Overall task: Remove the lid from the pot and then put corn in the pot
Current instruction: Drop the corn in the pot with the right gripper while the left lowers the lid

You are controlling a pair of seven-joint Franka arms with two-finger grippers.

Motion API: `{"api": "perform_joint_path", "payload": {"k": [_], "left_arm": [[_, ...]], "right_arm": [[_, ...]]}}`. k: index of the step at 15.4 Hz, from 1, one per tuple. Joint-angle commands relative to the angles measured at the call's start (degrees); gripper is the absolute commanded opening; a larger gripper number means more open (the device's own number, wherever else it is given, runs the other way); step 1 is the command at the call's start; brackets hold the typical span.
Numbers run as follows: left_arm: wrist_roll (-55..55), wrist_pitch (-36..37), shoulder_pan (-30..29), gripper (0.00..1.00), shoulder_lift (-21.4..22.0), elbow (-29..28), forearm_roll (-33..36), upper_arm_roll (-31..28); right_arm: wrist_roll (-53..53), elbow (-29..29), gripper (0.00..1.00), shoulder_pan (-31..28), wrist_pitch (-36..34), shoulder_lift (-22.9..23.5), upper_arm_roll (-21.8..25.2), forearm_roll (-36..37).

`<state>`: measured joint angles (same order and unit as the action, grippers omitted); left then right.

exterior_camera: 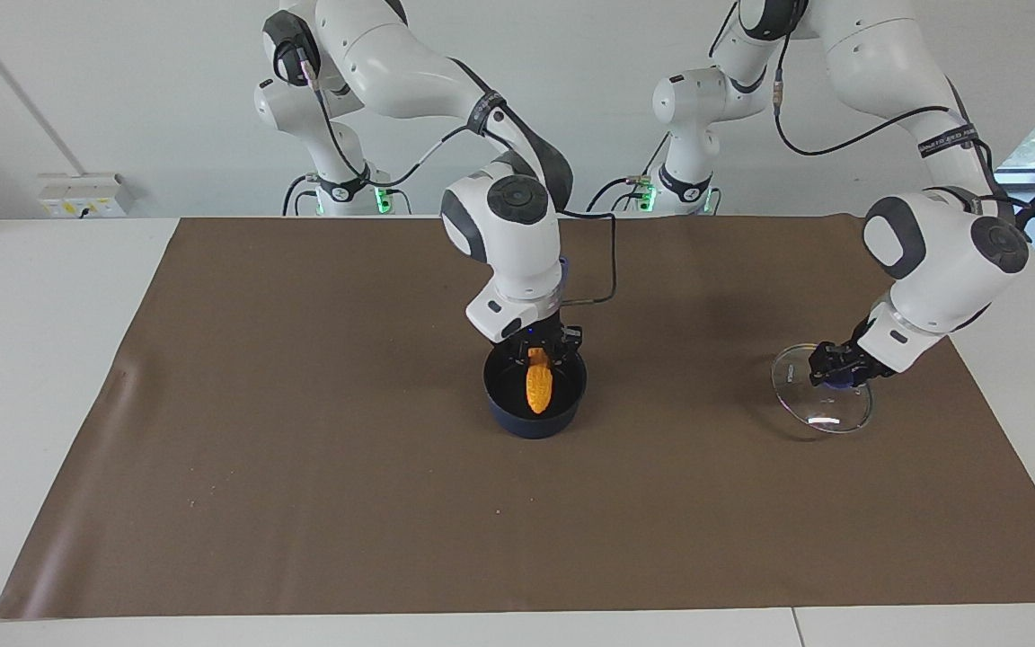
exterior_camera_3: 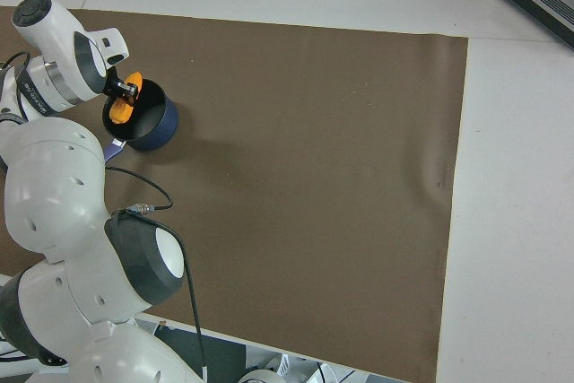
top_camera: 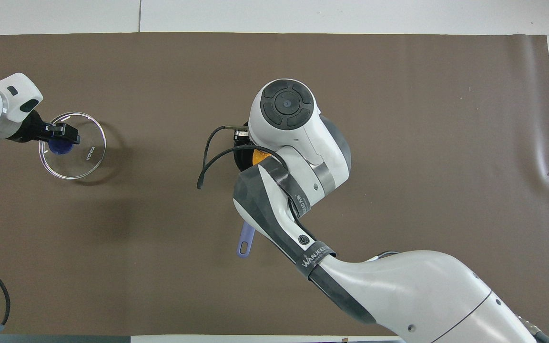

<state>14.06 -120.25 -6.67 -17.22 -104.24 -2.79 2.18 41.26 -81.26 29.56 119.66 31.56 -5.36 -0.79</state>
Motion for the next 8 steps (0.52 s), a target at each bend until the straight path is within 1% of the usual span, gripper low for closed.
{"api": "perform_joint_path", "payload": {"k": [1,2,3,5,6,8], "left_arm": [[2.38,-2.53,-1.5,0.0,1.75,-3.69,-0.55,0.37],[2.38,-2.53,-1.51,0.0,1.58,-3.69,-0.64,0.37],[1.95,-2.53,-1.51,0.0,1.58,-3.77,-0.55,0.37],[1.94,-2.45,-1.42,0.0,1.4,-3.86,-0.64,0.37],[1.77,-2.53,-1.42,0.0,1.49,-4.47,-0.55,0.37],[1.77,-2.62,-1.51,0.0,1.66,-5.27,-0.64,0.28]], "right_arm": [[1.63,-0.74,0.4,-0.21,1.1,-0.01,-0.26,0.44],[1.63,-0.74,0.77,-0.12,0.92,-0.1,-0.17,0.44],[1.63,-0.65,1.0,-0.12,0.49,-0.1,-0.17,0.7],[1.54,0.13,1.0,-0.21,-0.91,-0.1,-0.17,3.49],[1.45,0.31,1.0,-0.29,-2.84,-0.01,-0.26,5.16],[1.01,1.88,1.0,-0.64,-5.66,-0.01,-0.26,5.88]]}}
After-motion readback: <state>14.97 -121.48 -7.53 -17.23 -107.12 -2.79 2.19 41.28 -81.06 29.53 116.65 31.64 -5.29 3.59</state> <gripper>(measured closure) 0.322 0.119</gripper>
